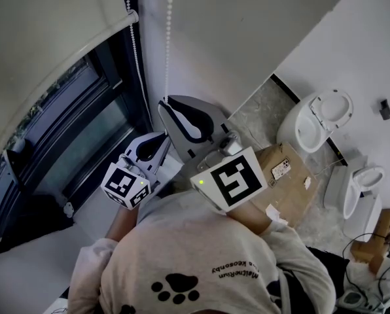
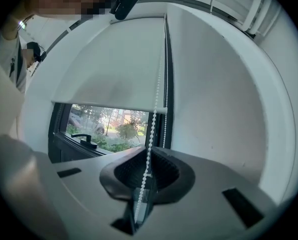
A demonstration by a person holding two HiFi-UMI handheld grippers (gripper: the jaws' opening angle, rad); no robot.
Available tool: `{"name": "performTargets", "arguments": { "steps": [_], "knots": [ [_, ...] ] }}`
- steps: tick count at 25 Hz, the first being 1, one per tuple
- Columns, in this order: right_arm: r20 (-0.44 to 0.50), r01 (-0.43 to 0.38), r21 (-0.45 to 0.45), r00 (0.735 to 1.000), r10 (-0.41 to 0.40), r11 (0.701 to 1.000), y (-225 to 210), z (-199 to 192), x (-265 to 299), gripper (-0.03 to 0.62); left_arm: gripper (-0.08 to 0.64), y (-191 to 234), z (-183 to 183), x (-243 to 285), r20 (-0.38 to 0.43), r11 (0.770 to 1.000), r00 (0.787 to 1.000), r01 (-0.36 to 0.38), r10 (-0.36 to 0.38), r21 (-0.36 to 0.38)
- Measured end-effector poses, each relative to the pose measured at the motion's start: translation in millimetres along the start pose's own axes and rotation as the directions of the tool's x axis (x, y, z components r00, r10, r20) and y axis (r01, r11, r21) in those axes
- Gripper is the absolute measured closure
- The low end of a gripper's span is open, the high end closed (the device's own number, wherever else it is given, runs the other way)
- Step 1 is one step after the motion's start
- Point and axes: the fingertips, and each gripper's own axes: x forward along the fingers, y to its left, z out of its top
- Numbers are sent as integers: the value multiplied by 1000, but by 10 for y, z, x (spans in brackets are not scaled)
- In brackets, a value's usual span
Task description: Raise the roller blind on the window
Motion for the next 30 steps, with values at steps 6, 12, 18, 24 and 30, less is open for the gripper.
{"name": "performTargets", "arguments": {
  "steps": [6, 12, 18, 24, 30],
  "knots": [
    [-9, -13, 25, 1000, 13, 1000, 6, -6, 4, 578, 552, -15, 0, 14, 6, 1000, 1000, 14, -14, -16],
    [-21, -4, -40, 1000, 4, 999, 14, 46, -2, 581, 534, -72, 63, 22, 78, 996, 994, 84, -80, -44],
    [-12, -21, 32, 1000, 21, 999, -8, 13, 3, 581, 468, -99, 388, -121, 114, 997, 991, 70, -74, 40],
    [0, -25, 36, 1000, 25, 999, -24, -14, -8, 583, 469, -2, 888, -298, 163, 995, 987, -1, -15, 100],
    [5, -45, 70, 999, 44, 997, -9, -52, 5, 583, 486, -1, 1212, -412, 195, 991, 981, -38, 13, 130]
  ]
}}
